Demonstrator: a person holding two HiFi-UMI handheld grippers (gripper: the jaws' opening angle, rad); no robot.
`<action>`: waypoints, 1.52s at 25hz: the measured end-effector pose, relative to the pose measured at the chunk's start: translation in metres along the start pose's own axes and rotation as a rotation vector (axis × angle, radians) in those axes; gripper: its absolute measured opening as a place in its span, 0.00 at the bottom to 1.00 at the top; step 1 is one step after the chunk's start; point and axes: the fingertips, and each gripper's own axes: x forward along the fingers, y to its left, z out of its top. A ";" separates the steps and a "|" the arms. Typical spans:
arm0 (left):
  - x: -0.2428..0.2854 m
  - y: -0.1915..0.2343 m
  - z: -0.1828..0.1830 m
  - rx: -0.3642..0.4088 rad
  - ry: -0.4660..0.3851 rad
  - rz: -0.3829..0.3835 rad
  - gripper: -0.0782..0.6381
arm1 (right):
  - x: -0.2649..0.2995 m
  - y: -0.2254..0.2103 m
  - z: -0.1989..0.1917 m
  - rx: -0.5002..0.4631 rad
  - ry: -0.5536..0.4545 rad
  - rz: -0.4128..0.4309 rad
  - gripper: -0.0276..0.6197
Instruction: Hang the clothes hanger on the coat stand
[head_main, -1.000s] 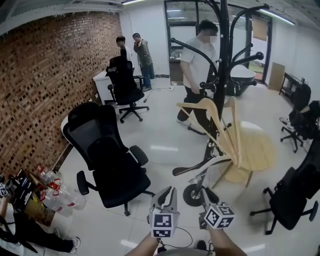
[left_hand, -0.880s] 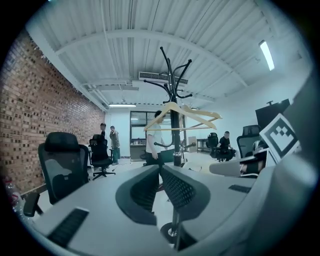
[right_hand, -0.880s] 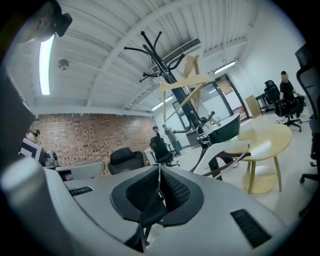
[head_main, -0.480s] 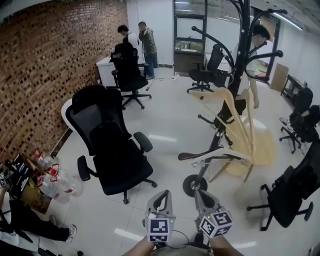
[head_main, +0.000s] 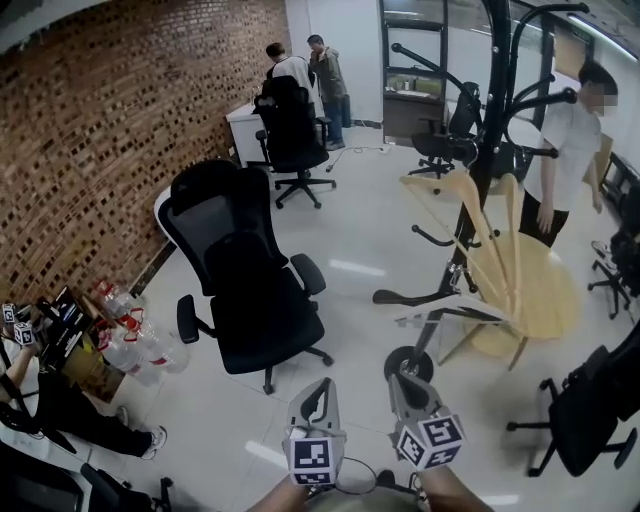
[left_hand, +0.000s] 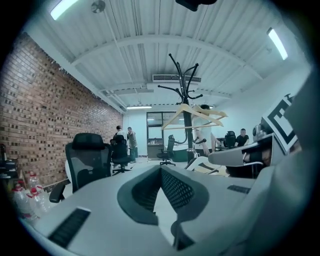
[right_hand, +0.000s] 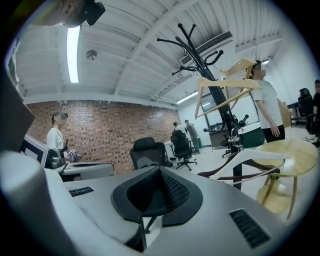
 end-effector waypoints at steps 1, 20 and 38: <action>0.000 -0.001 -0.001 -0.002 0.006 0.023 0.13 | 0.001 0.000 -0.001 -0.001 0.006 0.022 0.04; -0.057 0.032 -0.024 -0.012 0.026 0.075 0.13 | -0.002 0.075 -0.017 -0.032 0.029 0.120 0.04; -0.121 0.106 -0.070 -0.098 0.095 0.262 0.13 | 0.020 0.149 -0.063 -0.056 0.130 0.224 0.04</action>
